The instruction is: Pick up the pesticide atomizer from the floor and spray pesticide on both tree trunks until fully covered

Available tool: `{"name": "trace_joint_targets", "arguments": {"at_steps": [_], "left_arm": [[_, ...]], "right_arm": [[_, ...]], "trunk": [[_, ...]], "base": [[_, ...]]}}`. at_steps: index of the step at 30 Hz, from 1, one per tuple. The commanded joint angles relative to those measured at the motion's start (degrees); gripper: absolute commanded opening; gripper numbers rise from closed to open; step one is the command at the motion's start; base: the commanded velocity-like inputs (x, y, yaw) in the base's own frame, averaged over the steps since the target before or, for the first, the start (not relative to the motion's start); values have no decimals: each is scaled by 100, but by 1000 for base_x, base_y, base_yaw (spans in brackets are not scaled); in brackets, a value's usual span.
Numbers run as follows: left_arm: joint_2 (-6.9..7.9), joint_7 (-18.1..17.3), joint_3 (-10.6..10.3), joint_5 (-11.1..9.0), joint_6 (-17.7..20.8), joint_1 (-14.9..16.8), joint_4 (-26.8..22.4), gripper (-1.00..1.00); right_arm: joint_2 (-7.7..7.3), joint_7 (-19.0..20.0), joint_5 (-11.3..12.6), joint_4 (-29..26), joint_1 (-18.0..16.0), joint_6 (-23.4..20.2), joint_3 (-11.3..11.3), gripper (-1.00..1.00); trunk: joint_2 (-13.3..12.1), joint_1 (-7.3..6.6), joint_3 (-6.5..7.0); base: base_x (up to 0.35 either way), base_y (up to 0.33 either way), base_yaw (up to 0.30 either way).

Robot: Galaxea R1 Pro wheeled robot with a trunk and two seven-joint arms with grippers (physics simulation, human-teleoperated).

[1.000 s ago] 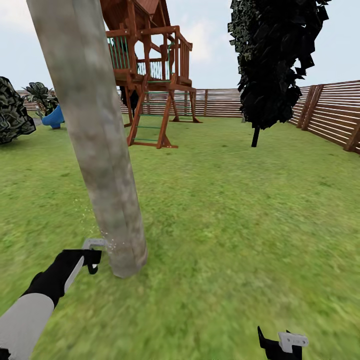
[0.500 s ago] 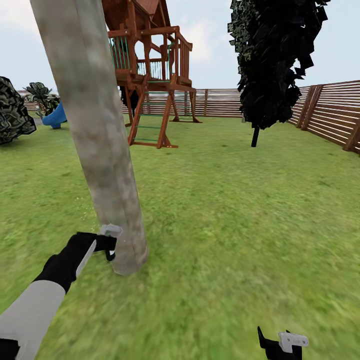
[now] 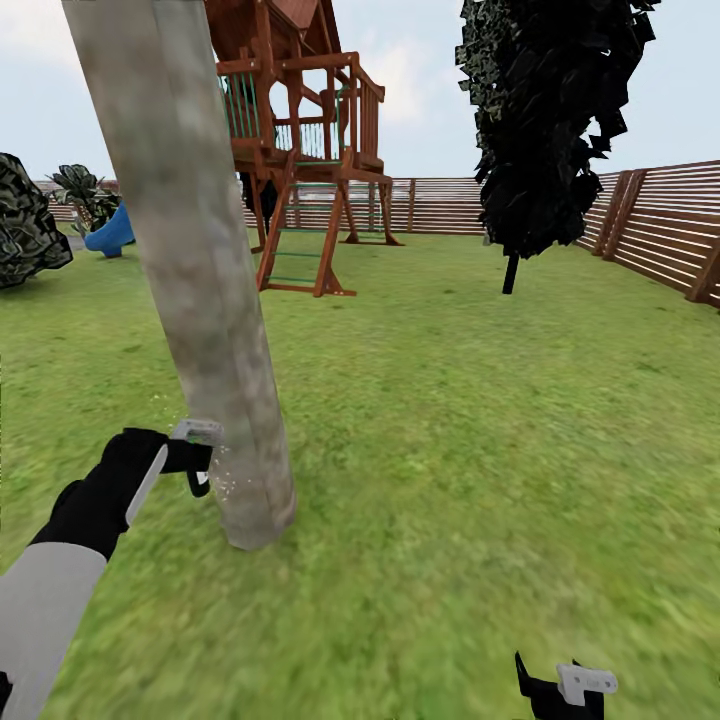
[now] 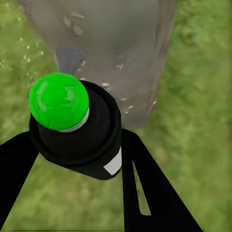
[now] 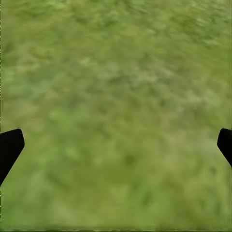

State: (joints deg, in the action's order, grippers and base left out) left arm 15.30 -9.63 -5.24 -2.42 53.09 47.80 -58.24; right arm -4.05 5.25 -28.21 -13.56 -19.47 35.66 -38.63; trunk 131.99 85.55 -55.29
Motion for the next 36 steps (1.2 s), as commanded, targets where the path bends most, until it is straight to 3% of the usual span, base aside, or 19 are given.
{"name": "trace_joint_targets", "arguments": {"at_steps": [1, 4, 5, 6, 9, 11, 13, 22, 29, 36], "left_arm": [[23, 5, -5, -31, 29, -9, -17, -100], [-6, 5, -17, -24, 39, 5, -31, -100], [-138, 6, -29, -30, 43, 25, -133, -100], [-176, 9, -32, -30, 43, 37, -170, -100], [-120, 11, 50, -9, 352, 281, -189, -100], [33, 17, 180, 40, 398, 265, -188, -100], [117, 22, 163, 46, 396, 246, -194, -100], [182, 83, 215, 82, 395, 221, -206, -100], [173, 240, 207, 93, 414, 221, -550, -100], [159, 255, 188, 321, 420, 215, -487, -100]], "right_arm": [[1, 55, -1, 2, -4, 20, -48, 100], [1, 55, -1, 2, -4, 21, -48, 100], [1, 55, -1, 2, -4, 20, -48, 100], [1, 55, -1, 2, -4, 20, -48, 100], [1, 55, -1, 2, -4, 20, -48, 100], [1, 55, -1, 2, -4, 25, -48, 100], [1, 55, -1, 2, -4, 22, -48, 100], [1, 55, -1, 2, -4, 20, -47, 100], [9, 55, -1, 2, -4, 21, -40, 100], [6, 55, -1, 2, -4, 27, -46, 100]], "trunk": [[2, -3, -5], [2, -3, -5], [2, -3, -5], [2, -3, -5], [2, -3, -5], [2, -3, -5], [2, -3, -5], [2, -3, -5], [2, -3, -5], [2, -3, -5]], "base": [[-241, 78, 0], [-179, 50, 0], [-8, 2, 0], [-3, 1, 0], [0, 0, 0], [0, 0, 0], [0, 0, 0], [37, -188, 0], [1, -271, 77], [0, -274, 204]]}}
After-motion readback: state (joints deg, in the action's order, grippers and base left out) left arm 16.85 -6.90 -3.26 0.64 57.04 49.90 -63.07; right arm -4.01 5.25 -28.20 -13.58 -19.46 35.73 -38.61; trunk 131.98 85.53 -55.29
